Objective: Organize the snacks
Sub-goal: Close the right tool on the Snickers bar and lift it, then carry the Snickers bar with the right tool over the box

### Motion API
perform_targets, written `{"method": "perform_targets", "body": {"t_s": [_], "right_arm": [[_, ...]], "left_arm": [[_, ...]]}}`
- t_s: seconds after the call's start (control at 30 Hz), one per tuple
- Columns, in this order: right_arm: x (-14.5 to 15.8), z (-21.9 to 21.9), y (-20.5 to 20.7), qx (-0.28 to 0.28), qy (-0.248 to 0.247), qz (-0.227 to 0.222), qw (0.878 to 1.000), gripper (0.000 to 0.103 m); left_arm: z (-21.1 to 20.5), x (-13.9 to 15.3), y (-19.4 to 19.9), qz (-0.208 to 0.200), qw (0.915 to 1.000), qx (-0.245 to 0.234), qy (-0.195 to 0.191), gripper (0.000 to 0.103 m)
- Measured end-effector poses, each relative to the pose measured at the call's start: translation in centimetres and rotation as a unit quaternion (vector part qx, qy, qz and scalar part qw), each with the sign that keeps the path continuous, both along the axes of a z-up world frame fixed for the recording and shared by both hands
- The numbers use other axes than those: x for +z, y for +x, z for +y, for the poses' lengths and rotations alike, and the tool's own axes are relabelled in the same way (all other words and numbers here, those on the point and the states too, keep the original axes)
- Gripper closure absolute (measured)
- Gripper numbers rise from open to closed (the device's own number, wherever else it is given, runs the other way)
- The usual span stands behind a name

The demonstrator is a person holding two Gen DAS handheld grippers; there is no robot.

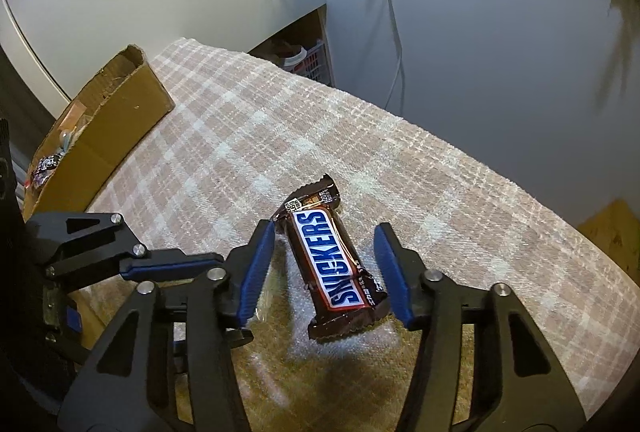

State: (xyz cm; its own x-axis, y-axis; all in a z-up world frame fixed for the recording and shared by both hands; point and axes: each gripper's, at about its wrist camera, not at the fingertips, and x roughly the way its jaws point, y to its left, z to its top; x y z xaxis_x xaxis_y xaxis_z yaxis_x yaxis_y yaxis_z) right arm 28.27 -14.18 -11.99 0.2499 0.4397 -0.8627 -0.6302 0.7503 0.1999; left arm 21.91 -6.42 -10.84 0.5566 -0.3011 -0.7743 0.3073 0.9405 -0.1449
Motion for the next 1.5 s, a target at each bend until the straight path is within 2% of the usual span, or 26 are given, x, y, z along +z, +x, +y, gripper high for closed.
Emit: {"method": "perform_targets", "body": {"t_s": [0.13,0.2,0.37,1.07,1.5], "right_arm": [[0.0,-0.1,0.1,-0.001,0.0,-0.001,1.0,0.053],[0.1,0.0,0.0,0.002,-0.004,-0.003,1.0,0.057],[0.1,0.0,0.1,0.001,-0.006,0.0,1.0,0.07],[1.4,-4.4,-1.6,-0.06,0.032,0.002,0.998,0.071],[5.4,-4.0,-4.6,-0.061,0.047,-0.024,0.997,0.072]], "left_arm": [[-0.2,-0.3,0.2,0.001,1.0,-0.002,0.001,0.076],[-0.3,-0.3,0.2,0.0,1.0,-0.002,0.001,0.079],[-0.3,-0.3,0.2,-0.002,1.0,-0.002,0.007,0.08],[0.0,0.4,-1.4,-0.014,0.9999,0.007,0.004,0.08],[2.2,4.1,-4.9,-0.057,0.9981,0.023,-0.004,0.08]]}}
